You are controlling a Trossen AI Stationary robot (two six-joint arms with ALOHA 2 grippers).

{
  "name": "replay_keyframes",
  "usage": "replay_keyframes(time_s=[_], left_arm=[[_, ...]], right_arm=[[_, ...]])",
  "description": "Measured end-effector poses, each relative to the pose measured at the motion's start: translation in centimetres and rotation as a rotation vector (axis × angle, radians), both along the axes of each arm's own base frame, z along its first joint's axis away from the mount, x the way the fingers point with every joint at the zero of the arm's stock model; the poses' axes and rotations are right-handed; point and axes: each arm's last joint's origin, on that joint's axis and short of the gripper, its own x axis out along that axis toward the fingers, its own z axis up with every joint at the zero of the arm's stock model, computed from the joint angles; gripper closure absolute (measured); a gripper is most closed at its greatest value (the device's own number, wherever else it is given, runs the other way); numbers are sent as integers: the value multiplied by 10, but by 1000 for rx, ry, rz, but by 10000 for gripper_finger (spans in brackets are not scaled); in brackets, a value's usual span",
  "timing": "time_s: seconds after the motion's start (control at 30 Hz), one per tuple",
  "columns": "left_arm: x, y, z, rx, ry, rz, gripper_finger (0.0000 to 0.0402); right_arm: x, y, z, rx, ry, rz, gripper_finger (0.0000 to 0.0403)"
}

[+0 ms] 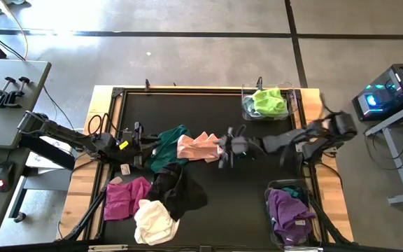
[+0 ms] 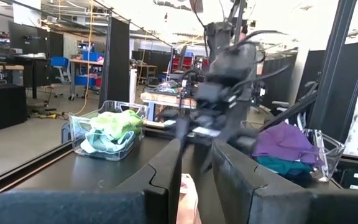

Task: Sort towels by color in basket
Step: Put the light orange towel into the top transparent bin

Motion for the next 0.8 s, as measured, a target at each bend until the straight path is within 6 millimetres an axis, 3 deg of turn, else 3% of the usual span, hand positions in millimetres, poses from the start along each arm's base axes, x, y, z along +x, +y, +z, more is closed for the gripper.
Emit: replay_keyframes(time_s=[0.1, 0.23, 0.33, 0.47, 0.67, 0.8], left_arm=[[0, 0, 0, 17, 6, 18, 323], [0, 2, -1, 72, 23, 73, 323], [-1, 4, -1, 109, 41, 154, 323], [-1, 10, -1, 155, 68, 266, 323], [-2, 22, 0, 216, 107, 448, 323], [-3, 28, 0, 247, 128, 504, 323]], right_arm=[[16, -25, -18, -23, 68, 40, 146], [33, -44, -43, -83, 157, 174, 147], [40, -54, -58, -104, 216, 217, 168], [42, -65, -67, -54, 262, 229, 233], [33, -70, -57, 20, 305, 177, 374], [21, -67, -26, -63, 333, 88, 372]])
